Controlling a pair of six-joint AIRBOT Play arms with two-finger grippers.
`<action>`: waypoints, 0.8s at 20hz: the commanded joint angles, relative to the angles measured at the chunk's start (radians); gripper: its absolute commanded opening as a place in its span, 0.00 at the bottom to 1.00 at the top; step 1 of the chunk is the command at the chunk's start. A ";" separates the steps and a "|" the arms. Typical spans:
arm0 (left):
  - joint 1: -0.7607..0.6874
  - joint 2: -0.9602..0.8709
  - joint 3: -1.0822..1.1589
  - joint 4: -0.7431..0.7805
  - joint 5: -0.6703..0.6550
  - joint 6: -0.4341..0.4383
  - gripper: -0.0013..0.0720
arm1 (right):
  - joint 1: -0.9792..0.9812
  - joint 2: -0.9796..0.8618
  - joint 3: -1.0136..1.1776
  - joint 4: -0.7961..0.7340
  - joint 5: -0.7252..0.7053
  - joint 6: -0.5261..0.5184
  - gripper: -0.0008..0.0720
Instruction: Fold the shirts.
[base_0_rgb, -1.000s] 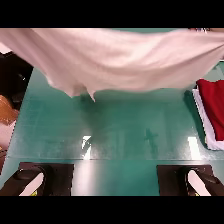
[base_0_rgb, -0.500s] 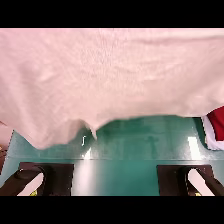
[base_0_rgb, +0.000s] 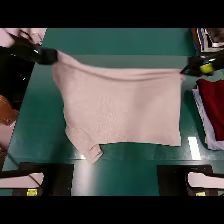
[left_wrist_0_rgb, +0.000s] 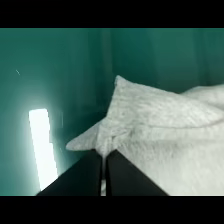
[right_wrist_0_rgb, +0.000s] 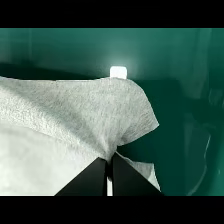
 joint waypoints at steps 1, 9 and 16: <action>0.000 -0.151 -0.017 -0.002 0.109 0.003 0.05 | 0.053 -0.191 0.064 -0.017 -0.070 0.010 0.03; 0.090 -0.101 0.023 0.002 -0.155 0.008 0.76 | -0.002 -0.243 0.230 0.121 0.123 -0.095 0.54; 0.192 0.292 -0.573 -0.019 -0.138 0.048 0.76 | -0.092 0.120 -0.304 0.330 0.069 -0.227 0.54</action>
